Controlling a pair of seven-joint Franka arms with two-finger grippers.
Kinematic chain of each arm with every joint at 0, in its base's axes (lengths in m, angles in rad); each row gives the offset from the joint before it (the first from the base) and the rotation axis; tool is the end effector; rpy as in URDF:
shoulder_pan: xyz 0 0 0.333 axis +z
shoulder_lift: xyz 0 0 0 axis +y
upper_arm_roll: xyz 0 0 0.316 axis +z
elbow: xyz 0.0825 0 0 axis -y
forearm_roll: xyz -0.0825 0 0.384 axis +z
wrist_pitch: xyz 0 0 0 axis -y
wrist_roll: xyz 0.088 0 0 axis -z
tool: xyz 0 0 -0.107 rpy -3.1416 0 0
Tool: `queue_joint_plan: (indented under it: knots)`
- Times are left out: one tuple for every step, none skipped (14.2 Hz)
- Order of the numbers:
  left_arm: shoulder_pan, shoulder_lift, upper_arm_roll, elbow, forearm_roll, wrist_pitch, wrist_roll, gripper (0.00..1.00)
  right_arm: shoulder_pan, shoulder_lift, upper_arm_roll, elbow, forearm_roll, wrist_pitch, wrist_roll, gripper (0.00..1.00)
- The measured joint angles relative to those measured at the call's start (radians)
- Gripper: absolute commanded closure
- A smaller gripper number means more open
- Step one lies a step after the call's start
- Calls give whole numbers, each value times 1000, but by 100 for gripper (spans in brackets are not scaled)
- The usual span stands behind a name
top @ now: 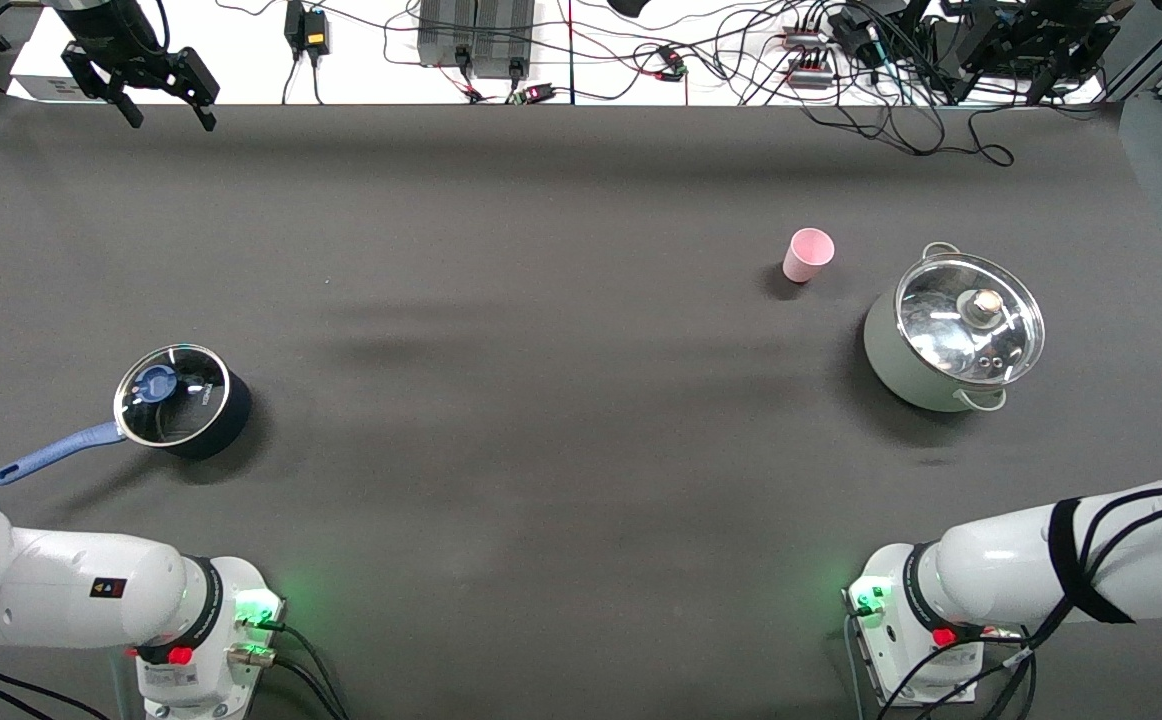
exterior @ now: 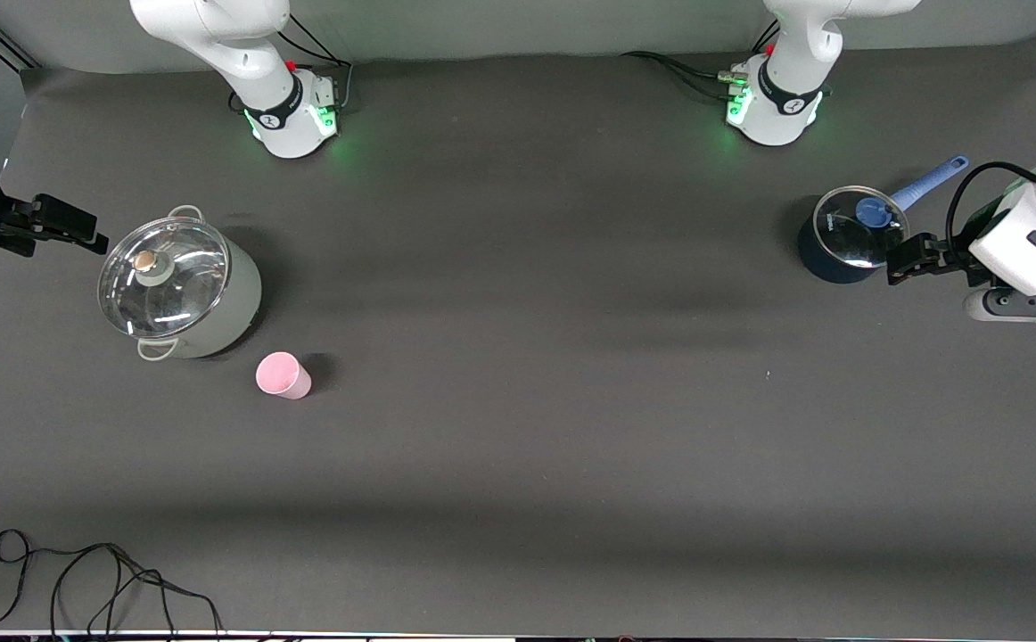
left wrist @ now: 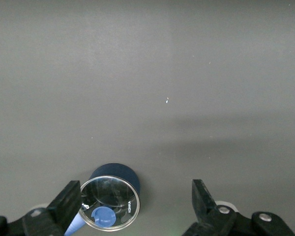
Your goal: Transfer pink cup from left to right arm
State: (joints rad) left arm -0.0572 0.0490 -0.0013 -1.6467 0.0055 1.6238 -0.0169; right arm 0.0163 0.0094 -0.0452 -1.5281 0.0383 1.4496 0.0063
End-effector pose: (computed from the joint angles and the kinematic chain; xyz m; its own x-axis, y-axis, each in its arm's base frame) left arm 0.5683 -0.0327 0.5656 0.9966 -0.0417 -0.0717 -0.0423 -0.9991 -0.0066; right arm 0.5447 -0.0111 0.6292 0.9957 -0.0305 -0.0879 -0.0339 -0.9987 -0.0373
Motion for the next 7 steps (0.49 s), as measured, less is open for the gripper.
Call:
queue_joint_plan:
  knots:
    - [0,0,1,1,-3,0,0,0,0,0,0,0,0,0,0,0]
    - [0,0,1,2,-4,0,1,0,0,0,0,0,0,0,0,0]
    - [0,0,1,3,-6,0,1,0,0,0,0,-1,0,0,0,0]
    - [-1,0,1,3,-7,0,1,0,0,0,0,-1,0,0,0,0]
    - [-1,0,1,4,-7,-1,1,0,0,0,0,-1,0,0,0,0]
    - [-1,0,1,7,-8,-3,1,0,0,0,0,-1,0,0,0,0]
    - [-2,-1,1,8,-8,-3,1,0,0,0,0,-1,0,0,0,0]
